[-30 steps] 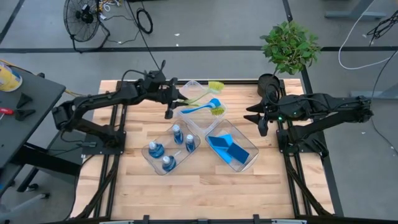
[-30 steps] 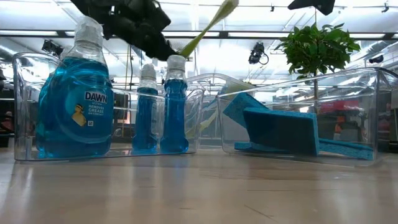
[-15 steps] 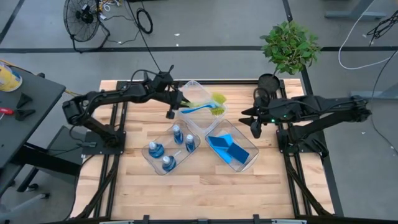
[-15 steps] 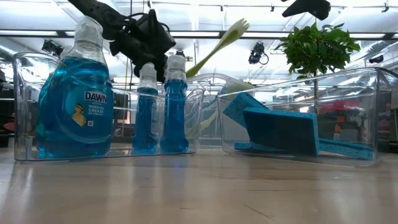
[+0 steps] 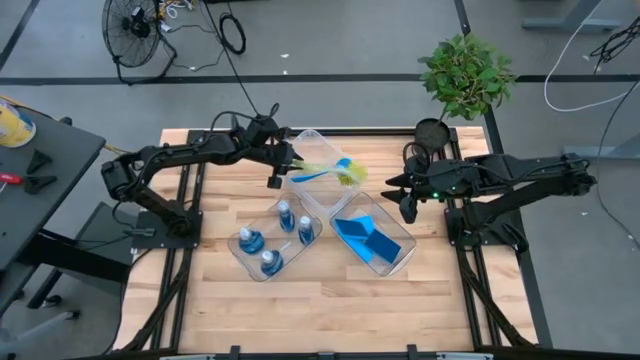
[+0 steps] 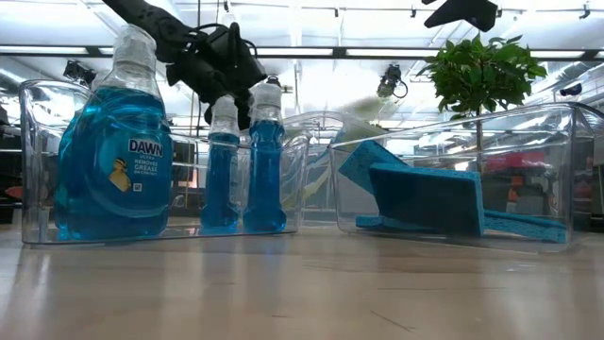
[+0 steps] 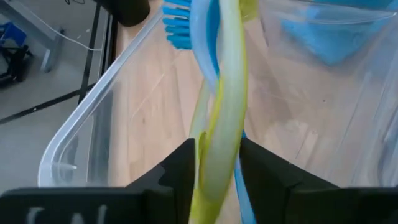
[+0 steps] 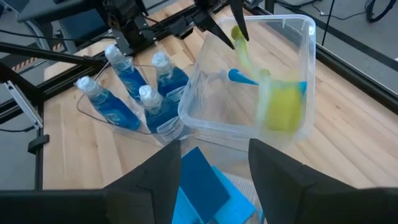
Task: Pick & Place Kitchen Sink Supplies
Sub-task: Put the yellow toilet brush into the transparent container, then return to Home Position
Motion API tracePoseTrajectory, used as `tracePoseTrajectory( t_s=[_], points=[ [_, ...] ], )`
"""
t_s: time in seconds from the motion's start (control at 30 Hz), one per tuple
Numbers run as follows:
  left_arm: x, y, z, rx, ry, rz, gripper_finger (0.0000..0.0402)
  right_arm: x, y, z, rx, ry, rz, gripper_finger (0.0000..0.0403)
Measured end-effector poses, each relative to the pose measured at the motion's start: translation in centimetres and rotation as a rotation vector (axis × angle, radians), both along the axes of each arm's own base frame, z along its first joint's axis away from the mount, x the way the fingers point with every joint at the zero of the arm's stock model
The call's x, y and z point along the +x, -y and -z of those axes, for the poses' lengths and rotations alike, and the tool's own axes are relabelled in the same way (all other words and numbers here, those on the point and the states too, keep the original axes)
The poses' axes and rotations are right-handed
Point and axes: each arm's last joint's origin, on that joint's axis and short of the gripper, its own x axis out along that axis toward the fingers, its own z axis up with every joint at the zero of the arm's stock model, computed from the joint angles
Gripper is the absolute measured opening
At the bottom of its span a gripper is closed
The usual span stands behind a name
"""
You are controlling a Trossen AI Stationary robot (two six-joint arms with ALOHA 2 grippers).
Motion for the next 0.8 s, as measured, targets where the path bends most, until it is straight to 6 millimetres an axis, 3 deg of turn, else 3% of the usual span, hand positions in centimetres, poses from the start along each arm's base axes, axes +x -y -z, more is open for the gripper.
tracePoseTrajectory(
  t_s=[0.2, 0.4, 0.63, 0.8],
  points=[
    [-0.1, 0.1, -0.3, -0.022, 0.007, -0.028, 0.0181, 0.0, 0.0, 0.0, 0.000, -0.001, 0.000, 0.0190],
    [-1.1, 0.7, -2.7, -0.089, 0.098, -0.101, 0.0196, 0.0, 0.0, 0.0, -0.046, -0.012, -0.028, 0.0190],
    [-2.6, 2.2, -6.5, -0.138, 0.241, -0.168, 0.0135, 0.0, 0.4, 0.0, -0.110, -0.034, -0.042, 0.0184],
    [-3.3, 3.1, -7.7, -0.255, 0.303, -0.252, 0.0067, 0.2, 1.3, 0.3, -0.148, -0.040, -0.014, 0.0144]
  ],
)
